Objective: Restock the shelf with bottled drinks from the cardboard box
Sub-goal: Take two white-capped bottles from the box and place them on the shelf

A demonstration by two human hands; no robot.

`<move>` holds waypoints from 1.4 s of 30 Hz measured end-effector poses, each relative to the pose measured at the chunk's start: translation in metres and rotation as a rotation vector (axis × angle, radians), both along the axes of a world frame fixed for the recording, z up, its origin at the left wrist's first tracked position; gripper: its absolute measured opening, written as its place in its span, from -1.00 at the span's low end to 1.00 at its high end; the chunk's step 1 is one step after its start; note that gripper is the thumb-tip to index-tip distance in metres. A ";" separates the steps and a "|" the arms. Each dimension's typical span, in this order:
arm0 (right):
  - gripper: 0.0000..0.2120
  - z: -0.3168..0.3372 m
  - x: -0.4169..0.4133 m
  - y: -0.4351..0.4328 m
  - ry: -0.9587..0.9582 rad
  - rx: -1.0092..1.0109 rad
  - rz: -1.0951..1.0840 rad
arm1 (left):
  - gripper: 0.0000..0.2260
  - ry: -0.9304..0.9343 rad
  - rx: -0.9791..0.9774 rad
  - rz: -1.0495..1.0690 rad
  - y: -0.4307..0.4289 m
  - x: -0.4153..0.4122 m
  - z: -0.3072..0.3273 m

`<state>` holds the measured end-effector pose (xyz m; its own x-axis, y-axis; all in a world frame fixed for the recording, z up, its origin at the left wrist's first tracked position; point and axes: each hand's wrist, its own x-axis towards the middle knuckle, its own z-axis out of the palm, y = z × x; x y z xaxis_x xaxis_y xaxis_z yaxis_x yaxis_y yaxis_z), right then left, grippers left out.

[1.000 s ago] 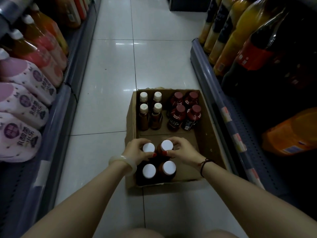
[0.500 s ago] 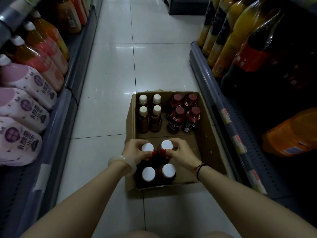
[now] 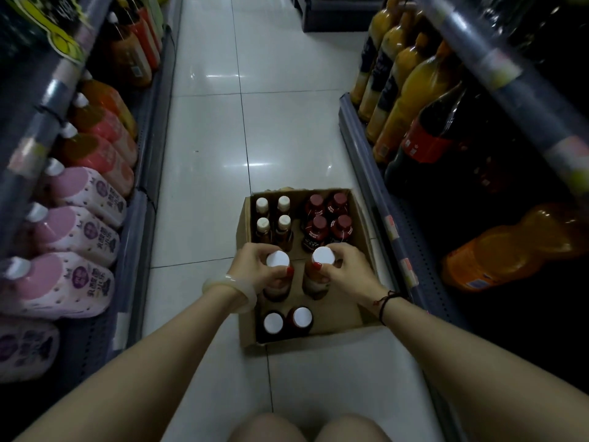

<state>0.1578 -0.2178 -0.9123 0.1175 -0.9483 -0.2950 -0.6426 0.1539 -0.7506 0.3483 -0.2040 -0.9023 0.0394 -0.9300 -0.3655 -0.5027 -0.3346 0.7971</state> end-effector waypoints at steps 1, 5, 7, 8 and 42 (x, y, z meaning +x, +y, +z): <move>-0.67 0.017 -0.001 0.001 0.007 -0.004 0.002 | -0.65 -0.001 -0.003 -0.010 0.000 -0.001 0.016; -0.67 0.093 -0.006 0.003 -0.003 -0.008 -0.012 | -0.63 0.001 -0.006 -0.038 -0.002 -0.007 0.091; -0.70 0.135 -0.008 0.006 -0.019 -0.013 -0.021 | -0.63 0.000 -0.013 -0.040 -0.003 -0.010 0.130; -0.71 0.156 -0.009 0.007 -0.027 -0.016 -0.023 | -0.65 0.007 -0.015 -0.040 -0.004 -0.012 0.151; -0.81 0.656 -0.091 0.038 -0.097 -0.236 -0.182 | -0.77 -0.112 -0.197 -0.530 -0.027 -0.097 0.677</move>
